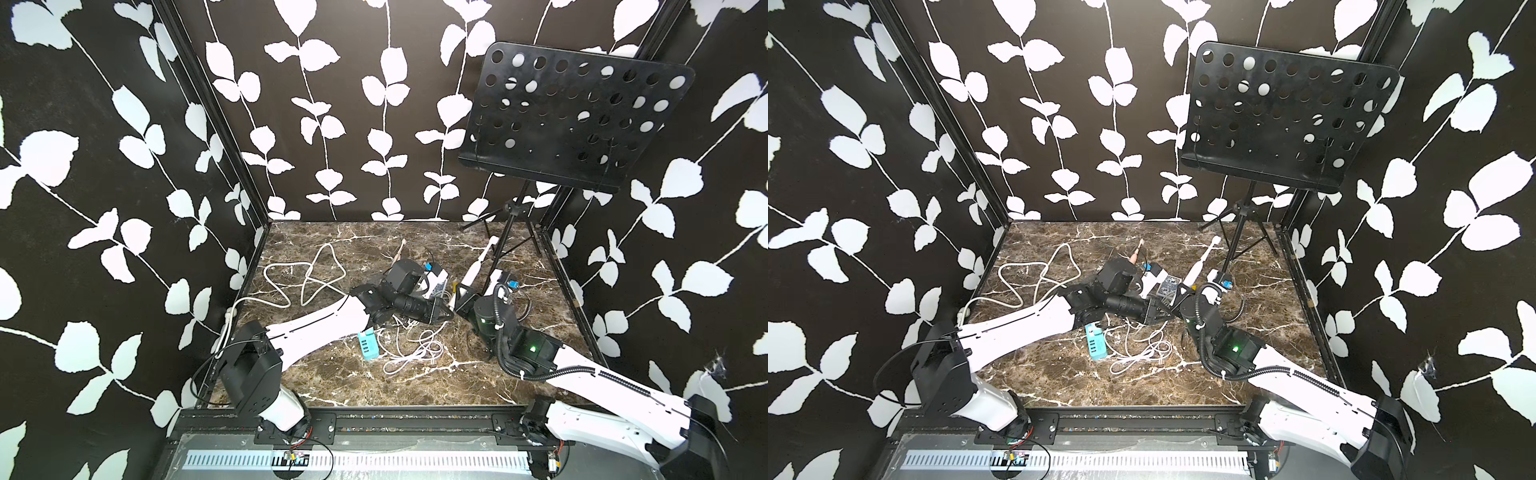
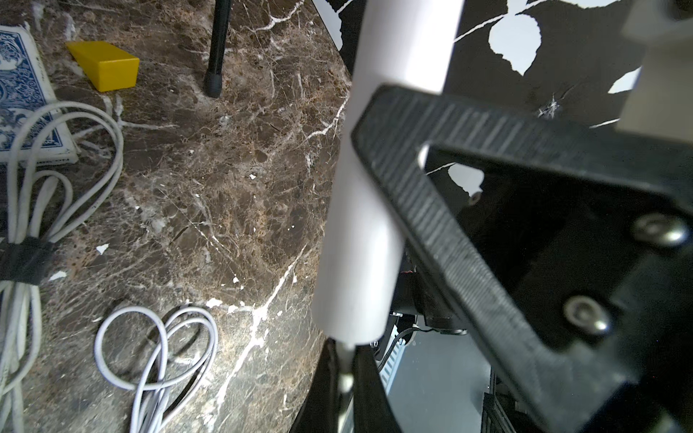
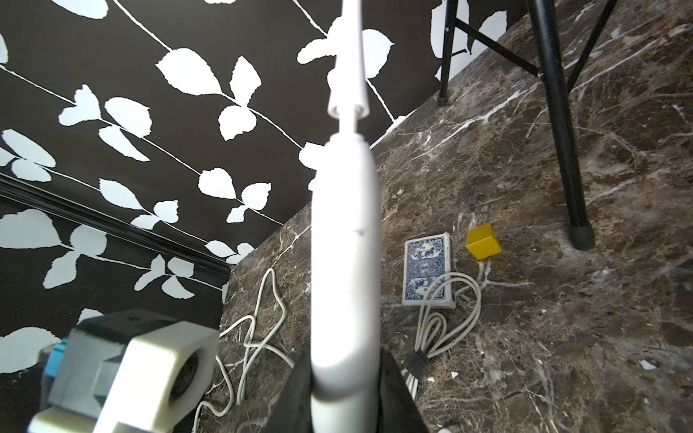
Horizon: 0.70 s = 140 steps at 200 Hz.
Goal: Charge the electric toothbrush
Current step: Insert the charging cable into the electric toothbrush, then place the electric toothbrush at the center of the board.
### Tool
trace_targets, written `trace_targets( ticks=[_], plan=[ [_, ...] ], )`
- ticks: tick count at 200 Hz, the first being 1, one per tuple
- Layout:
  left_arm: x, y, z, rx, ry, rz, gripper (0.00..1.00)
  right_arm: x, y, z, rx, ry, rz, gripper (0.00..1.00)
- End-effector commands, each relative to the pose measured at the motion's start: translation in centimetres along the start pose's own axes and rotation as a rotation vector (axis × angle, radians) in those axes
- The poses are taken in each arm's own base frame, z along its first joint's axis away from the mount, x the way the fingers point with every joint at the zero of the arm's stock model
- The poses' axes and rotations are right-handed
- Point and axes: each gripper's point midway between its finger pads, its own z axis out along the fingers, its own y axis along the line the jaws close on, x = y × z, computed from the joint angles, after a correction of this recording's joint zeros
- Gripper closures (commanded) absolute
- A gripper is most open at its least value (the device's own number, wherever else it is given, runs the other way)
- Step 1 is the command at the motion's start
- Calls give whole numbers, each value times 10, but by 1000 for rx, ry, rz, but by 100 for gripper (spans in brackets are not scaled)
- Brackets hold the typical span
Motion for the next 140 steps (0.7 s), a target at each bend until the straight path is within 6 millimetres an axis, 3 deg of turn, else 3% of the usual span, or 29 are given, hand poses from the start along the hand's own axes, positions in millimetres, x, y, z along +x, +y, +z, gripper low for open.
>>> trace_targets(
  ticks=[1,29,48,72,98,116,140],
  plan=[
    [-147,-60,-68,80,-595,246,100,80,-13,-30,8,384,-109,100],
    [-111,-43,-43,86,-419,230,87,33,-27,-34,95,242,-53,100],
    [-75,-38,-28,136,-265,214,77,2,-40,-36,157,157,8,100],
    [-30,-38,-29,185,-106,241,64,-22,-70,-45,301,104,20,100],
    [-15,-29,-47,85,-86,320,56,-17,-106,-48,424,117,37,100],
    [-20,-9,-60,-46,-133,351,50,4,-141,-48,522,144,90,100],
    [-26,18,-70,-207,-171,378,45,32,-184,-34,577,169,170,100]
  ],
)
